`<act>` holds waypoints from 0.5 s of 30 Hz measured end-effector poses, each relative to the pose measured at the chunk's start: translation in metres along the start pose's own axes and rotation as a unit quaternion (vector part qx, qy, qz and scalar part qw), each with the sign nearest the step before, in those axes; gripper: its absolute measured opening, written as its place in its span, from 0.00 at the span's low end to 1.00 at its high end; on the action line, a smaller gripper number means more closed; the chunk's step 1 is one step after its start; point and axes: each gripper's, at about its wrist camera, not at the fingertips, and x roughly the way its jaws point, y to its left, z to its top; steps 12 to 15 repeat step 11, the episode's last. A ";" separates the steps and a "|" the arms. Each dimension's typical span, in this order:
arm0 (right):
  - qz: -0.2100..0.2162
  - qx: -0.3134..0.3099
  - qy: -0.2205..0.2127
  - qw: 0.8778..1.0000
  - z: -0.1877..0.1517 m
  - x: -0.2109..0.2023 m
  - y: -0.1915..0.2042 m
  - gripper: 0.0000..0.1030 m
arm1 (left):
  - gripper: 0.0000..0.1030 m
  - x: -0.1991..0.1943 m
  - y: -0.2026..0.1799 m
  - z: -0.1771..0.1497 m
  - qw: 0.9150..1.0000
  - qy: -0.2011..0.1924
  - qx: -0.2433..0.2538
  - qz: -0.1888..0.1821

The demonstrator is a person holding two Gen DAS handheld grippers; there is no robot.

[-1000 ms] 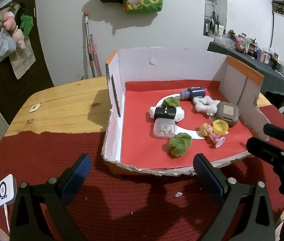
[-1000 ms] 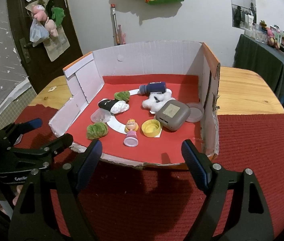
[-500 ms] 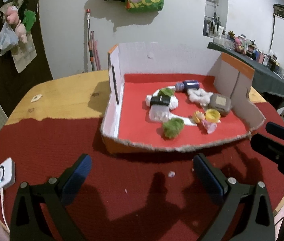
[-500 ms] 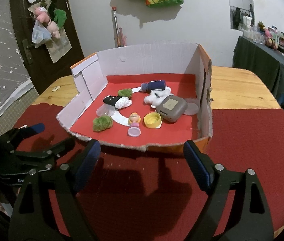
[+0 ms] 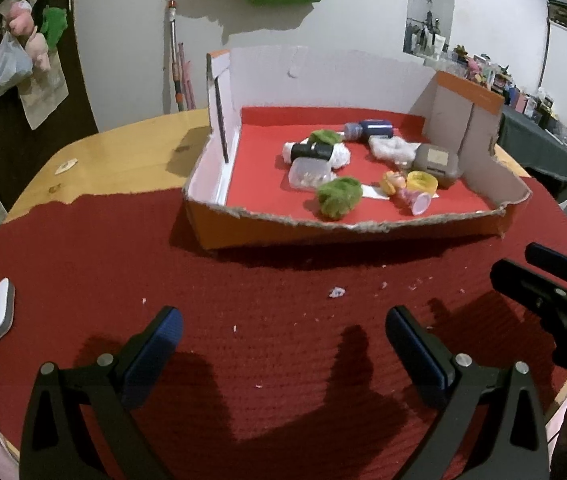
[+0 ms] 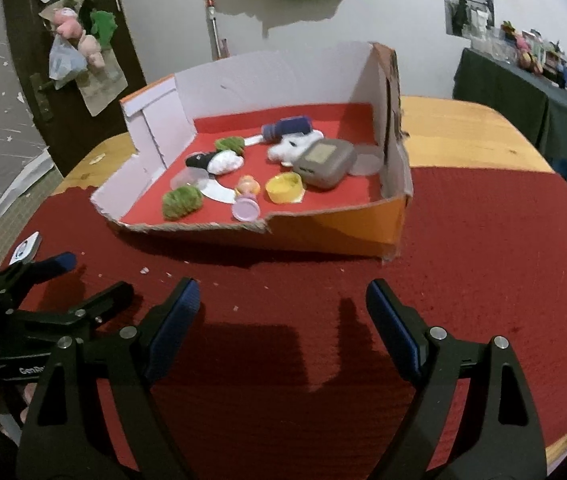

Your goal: Organize objects

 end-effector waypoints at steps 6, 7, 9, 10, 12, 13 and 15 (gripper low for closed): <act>-0.005 0.000 0.010 1.000 -0.006 0.011 -0.002 0.83 | 1.00 0.010 0.001 -0.006 1.000 0.016 -0.006 -0.019; -0.005 0.001 0.013 1.000 -0.007 0.013 -0.003 0.83 | 1.00 0.012 0.001 -0.007 1.000 0.017 -0.006 -0.019; -0.007 -0.001 0.012 1.000 -0.009 0.016 -0.003 0.83 | 1.00 0.013 0.001 -0.008 1.000 0.017 -0.006 -0.017; -0.008 -0.003 0.011 1.000 -0.010 0.015 -0.003 0.83 | 1.00 0.013 0.001 -0.008 1.000 0.017 -0.007 -0.017; -0.008 -0.004 0.010 1.000 -0.010 0.015 -0.002 0.83 | 1.00 0.014 0.001 -0.008 1.000 0.019 -0.008 -0.017; -0.008 -0.004 0.010 1.000 -0.010 0.015 -0.002 0.83 | 1.00 0.014 0.001 -0.008 1.000 0.019 -0.008 -0.017; -0.008 -0.004 0.010 1.000 -0.010 0.015 -0.002 0.83 | 1.00 0.014 0.001 -0.008 1.000 0.019 -0.008 -0.017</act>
